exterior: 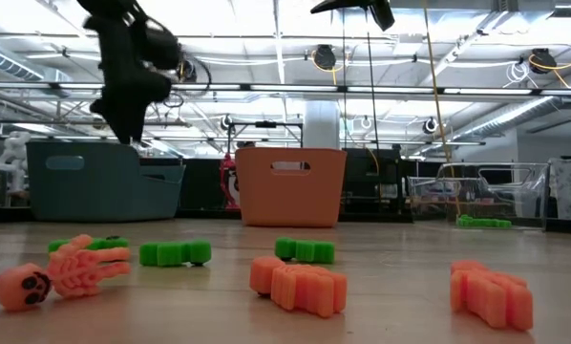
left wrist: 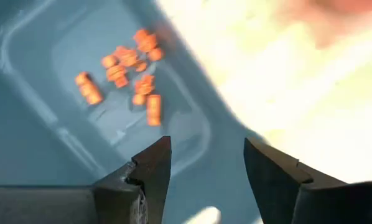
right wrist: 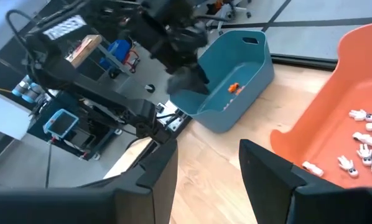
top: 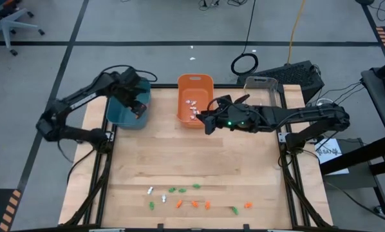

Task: Sort Halloween decoration
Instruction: Put the white skeleton toy into the orange bin

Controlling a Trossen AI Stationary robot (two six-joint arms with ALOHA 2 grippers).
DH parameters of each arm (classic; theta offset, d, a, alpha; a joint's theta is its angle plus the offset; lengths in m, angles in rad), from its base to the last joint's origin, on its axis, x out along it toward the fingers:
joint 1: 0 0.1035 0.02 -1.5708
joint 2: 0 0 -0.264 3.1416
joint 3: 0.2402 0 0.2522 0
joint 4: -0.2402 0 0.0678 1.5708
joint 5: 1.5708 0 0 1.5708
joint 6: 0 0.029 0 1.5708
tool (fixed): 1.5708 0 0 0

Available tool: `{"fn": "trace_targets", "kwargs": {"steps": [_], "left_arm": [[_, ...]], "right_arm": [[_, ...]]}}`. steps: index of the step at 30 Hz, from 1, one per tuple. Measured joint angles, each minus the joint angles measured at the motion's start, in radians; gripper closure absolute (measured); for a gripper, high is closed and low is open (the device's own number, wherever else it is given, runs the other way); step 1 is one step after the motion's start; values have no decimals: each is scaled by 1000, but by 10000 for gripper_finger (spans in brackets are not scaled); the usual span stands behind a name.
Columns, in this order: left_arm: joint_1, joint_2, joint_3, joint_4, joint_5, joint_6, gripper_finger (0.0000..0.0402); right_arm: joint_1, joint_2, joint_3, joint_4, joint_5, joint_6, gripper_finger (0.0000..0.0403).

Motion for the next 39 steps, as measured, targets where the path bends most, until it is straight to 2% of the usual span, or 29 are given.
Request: {"fn": "trace_targets", "kwargs": {"steps": [5, 9, 15, 19, 22, 28, 31, 35, 39], "left_arm": [[-90, -150, 0, -1, 43, 0, 208], [-205, -254, 0, -1, 80, -54, 208], [-465, -372, 0, 31, 83, -224, 208], [-669, -391, 0, 84, -7, -355, 208], [-809, -363, 0, 92, -72, -438, 208], [-1088, -246, 0, 111, -90, -587, 210], [-1214, -176, 0, 110, -141, -686, 223], [-1337, -70, 0, 106, -205, -881, 237], [-1401, 46, 0, 107, -151, -1109, 240]], "right_arm": [[0, 0, 0, 0, -2, -3, 247], [12, 0, 0, -18, -5, -7, 247], [25, 0, 0, -87, -7, -8, 247], [24, 0, 0, -100, -7, -38, 247], [24, 0, 0, -98, -34, -57, 247], [37, 0, 0, -120, -162, -27, 247], [63, 0, 0, -151, -163, -2, 247], [108, 0, 0, -188, -163, 0, 248], [150, 0, 0, -228, -162, 1, 248]]}}
